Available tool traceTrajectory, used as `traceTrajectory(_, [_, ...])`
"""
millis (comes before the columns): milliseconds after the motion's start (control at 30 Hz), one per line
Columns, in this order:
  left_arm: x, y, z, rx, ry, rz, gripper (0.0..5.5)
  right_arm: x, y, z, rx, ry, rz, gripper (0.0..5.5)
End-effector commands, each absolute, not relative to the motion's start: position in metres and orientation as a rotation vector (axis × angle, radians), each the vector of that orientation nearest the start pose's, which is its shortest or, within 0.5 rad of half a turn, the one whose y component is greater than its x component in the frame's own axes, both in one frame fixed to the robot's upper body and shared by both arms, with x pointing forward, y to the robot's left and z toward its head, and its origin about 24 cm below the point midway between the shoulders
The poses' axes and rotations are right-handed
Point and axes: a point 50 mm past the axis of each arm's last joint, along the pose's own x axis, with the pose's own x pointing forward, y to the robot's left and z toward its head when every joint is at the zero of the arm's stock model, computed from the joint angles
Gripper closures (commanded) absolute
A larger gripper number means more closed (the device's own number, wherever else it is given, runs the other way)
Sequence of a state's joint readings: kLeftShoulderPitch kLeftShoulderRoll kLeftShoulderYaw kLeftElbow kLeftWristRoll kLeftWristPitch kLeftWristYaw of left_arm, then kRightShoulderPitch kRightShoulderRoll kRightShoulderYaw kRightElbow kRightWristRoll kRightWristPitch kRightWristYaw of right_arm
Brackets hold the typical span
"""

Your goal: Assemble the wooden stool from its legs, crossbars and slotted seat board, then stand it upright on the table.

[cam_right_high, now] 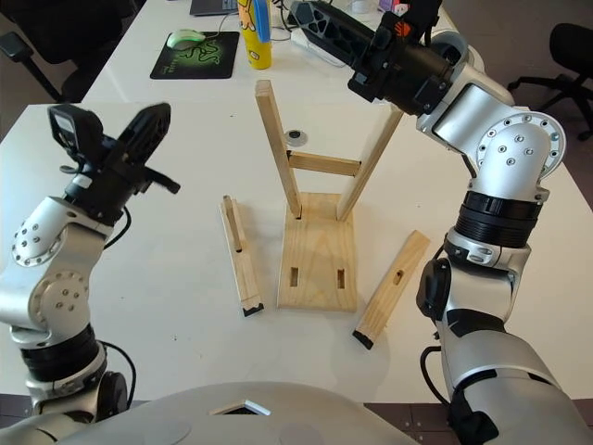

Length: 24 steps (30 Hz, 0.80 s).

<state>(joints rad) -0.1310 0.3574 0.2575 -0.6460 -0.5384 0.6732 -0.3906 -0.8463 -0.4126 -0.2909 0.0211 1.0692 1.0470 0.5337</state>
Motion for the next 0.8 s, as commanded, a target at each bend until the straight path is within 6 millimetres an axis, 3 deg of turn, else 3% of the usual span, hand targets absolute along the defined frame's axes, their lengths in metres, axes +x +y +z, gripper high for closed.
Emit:
traceTrajectory(33, [0.208,0.179,0.155,-0.006,0.03,-0.692,5.49,0.313,-0.157,0.263,0.467,-0.032,1.093,3.12])
traceTrajectory(200, [0.163,0.16,0.13,0.021,0.267,-0.984,5.49,0.314,-0.157,0.261,0.428,-0.022,1.111,3.12])
traceTrajectory(300, [0.154,0.153,0.123,0.021,0.327,-1.045,5.49,0.314,-0.158,0.258,0.391,-0.014,1.115,3.12])
traceTrajectory(367, [0.152,0.15,0.118,0.029,0.353,-1.06,5.49,0.315,-0.159,0.258,0.386,-0.016,1.113,3.12])
traceTrajectory(600, [0.154,0.142,0.057,0.074,0.56,-0.999,5.49,0.318,-0.159,0.258,0.382,-0.021,1.12,3.12])
traceTrajectory(700, [0.153,0.15,0.038,0.122,0.62,-0.961,5.49,0.318,-0.158,0.257,0.383,-0.021,1.124,3.12])
traceTrajectory(800, [0.161,0.165,0.037,0.198,0.61,-0.898,5.49,0.318,-0.159,0.256,0.384,-0.021,1.122,3.12])
